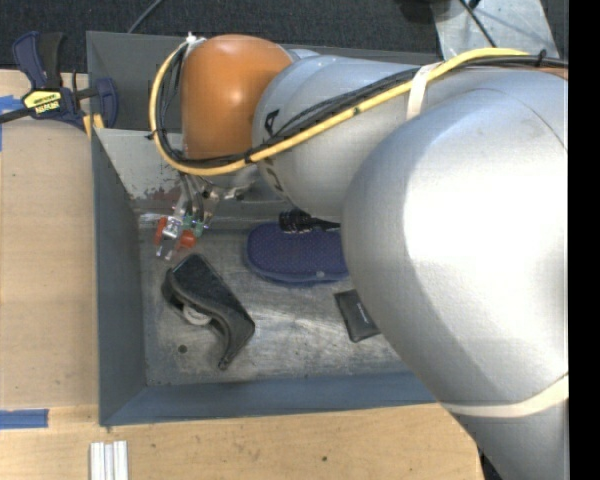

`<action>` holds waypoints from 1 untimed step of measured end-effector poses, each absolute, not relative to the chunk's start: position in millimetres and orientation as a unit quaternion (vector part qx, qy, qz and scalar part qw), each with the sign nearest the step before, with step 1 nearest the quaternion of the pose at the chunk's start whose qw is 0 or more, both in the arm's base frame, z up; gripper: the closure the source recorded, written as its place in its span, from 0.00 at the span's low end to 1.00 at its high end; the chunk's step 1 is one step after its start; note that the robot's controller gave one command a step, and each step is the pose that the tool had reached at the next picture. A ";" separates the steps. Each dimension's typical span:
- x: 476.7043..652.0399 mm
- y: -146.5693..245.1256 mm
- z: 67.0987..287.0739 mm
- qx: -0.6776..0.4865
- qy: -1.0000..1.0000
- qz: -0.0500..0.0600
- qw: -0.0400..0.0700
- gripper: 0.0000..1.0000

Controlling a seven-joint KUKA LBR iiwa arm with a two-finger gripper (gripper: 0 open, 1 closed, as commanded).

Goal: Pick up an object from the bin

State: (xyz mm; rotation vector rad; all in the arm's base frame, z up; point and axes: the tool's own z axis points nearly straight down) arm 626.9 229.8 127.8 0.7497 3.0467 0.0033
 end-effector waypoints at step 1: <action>627.0 239.1 81.9 0.281 0.960 0.000 -0.002 0.00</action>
Offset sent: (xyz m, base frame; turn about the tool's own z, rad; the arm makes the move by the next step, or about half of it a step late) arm 0.0009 0.0099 -0.0578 0.0885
